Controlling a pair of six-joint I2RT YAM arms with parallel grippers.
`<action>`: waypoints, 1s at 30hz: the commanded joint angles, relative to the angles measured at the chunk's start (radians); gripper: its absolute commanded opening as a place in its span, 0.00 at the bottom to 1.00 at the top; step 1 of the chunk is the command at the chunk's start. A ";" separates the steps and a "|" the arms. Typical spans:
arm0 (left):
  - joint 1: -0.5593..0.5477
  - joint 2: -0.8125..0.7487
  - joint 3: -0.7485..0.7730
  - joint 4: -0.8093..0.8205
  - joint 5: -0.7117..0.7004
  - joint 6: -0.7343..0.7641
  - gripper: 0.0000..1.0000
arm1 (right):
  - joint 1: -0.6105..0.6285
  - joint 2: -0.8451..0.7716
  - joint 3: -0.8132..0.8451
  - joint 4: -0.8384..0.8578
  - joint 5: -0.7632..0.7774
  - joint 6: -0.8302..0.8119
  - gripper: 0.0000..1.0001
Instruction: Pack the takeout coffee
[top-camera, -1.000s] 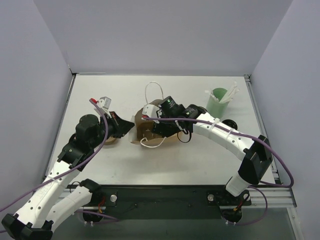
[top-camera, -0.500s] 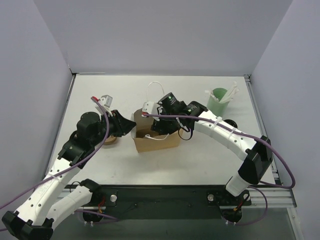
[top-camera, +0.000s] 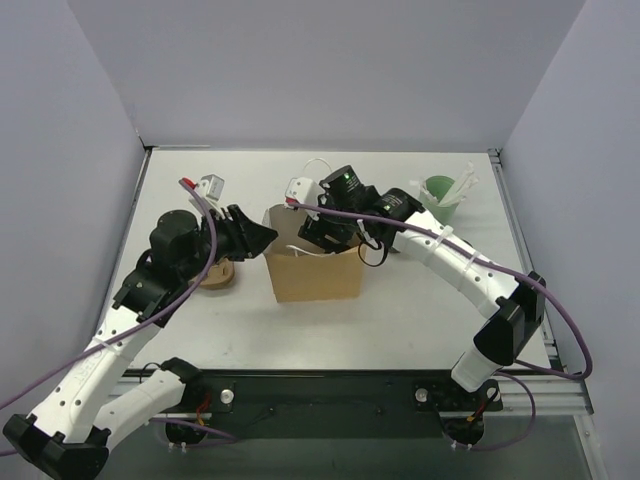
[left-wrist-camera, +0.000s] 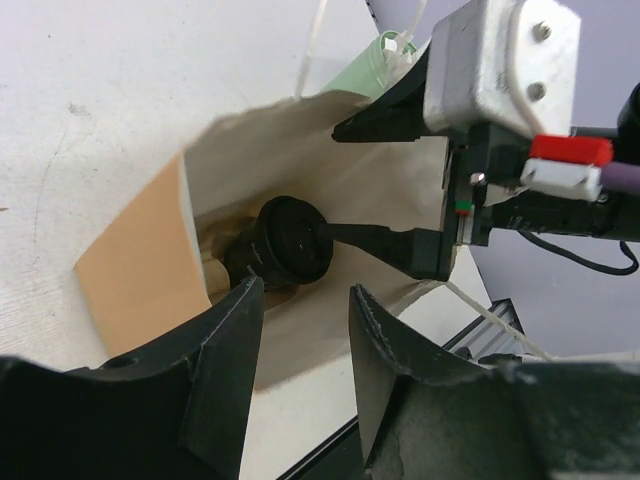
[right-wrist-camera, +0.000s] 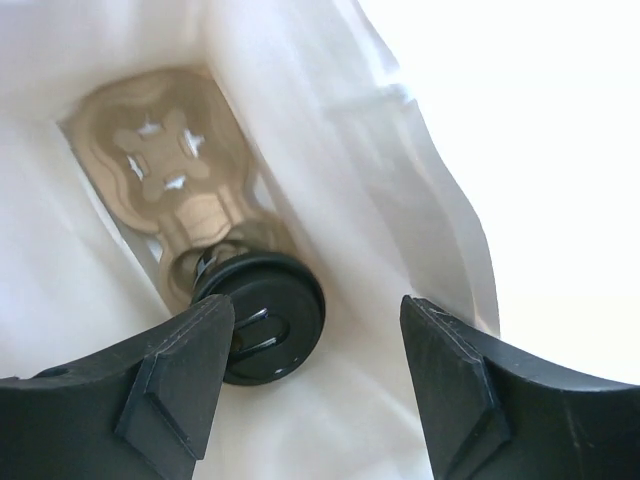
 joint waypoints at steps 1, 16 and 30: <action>-0.001 0.010 0.056 0.033 0.009 0.017 0.50 | -0.012 0.009 0.056 -0.005 -0.026 0.040 0.68; 0.004 0.028 0.225 -0.091 -0.080 0.175 0.86 | -0.055 -0.037 0.180 0.035 -0.042 0.252 0.62; 0.010 -0.055 0.255 -0.258 -0.113 0.348 0.97 | -0.123 -0.261 0.047 0.237 0.364 0.412 0.63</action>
